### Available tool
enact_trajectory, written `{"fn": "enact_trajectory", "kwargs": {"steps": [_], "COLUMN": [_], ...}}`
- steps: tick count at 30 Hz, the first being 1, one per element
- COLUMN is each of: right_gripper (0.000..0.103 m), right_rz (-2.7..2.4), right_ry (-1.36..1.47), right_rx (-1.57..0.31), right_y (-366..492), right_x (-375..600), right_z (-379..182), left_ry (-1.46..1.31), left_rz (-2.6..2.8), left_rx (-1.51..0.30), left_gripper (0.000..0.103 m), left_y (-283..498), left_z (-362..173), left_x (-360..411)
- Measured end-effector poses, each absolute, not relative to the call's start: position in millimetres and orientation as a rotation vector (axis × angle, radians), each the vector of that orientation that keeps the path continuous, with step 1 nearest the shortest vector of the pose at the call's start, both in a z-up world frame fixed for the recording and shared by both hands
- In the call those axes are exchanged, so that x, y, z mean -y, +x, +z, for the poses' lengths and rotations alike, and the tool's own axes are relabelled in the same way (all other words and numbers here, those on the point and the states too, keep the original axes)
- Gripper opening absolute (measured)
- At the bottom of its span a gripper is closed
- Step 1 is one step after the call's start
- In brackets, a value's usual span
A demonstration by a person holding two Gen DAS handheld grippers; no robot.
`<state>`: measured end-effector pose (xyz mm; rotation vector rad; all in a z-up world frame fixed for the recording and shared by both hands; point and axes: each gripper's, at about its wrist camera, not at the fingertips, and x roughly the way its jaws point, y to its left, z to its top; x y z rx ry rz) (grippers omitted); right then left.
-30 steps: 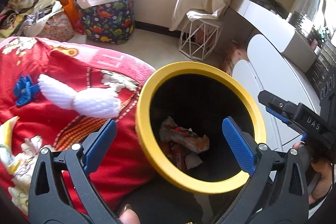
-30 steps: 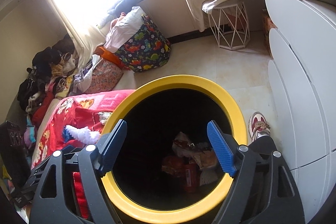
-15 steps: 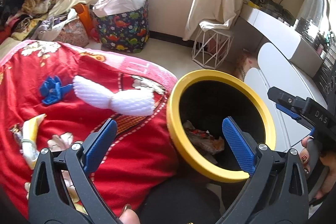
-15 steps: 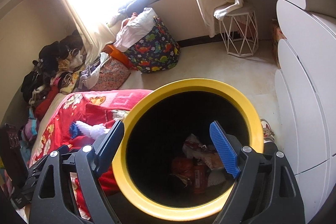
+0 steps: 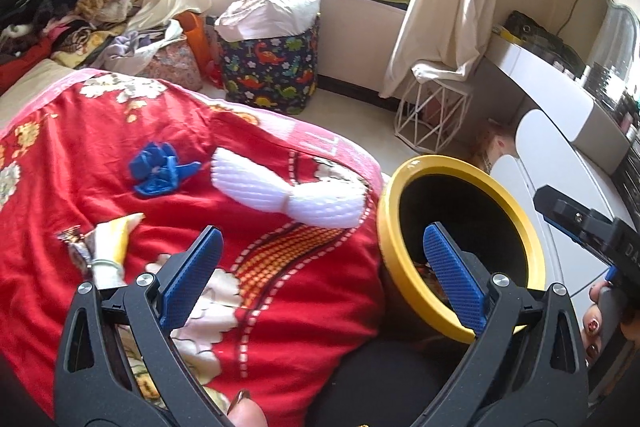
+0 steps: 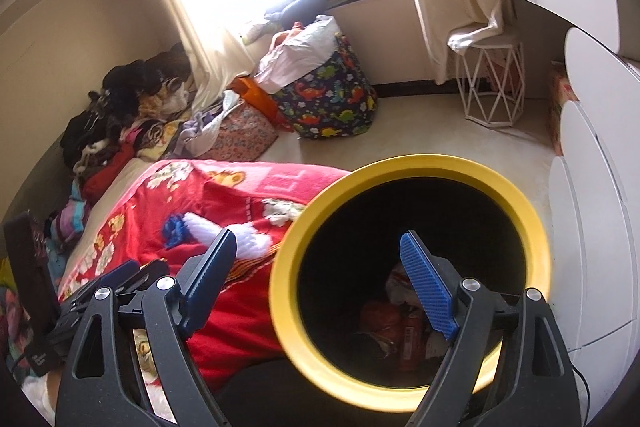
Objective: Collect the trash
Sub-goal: 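Move both open tools back from the bin toward the bedspread, then grasp white foam net with right tool while left tool grasps brown chocolate wrapper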
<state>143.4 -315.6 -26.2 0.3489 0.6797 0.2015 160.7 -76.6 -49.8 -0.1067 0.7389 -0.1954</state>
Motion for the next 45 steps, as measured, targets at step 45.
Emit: {"fn": "enact_trajectory", "kwargs": {"steps": [45], "right_gripper": [0.082], "right_rz": [0.354], "right_ry": [-0.138], "right_rx": [-0.815], "right_y": [225.3], "right_x": [148.4], "right_z": [-70.9], "left_ry": [-0.403], "left_rz": [0.138], "left_rx": [-0.837], "left_gripper": [0.079], "left_y": [167.4], "left_z": [-100.7], "left_x": [-103.8]}}
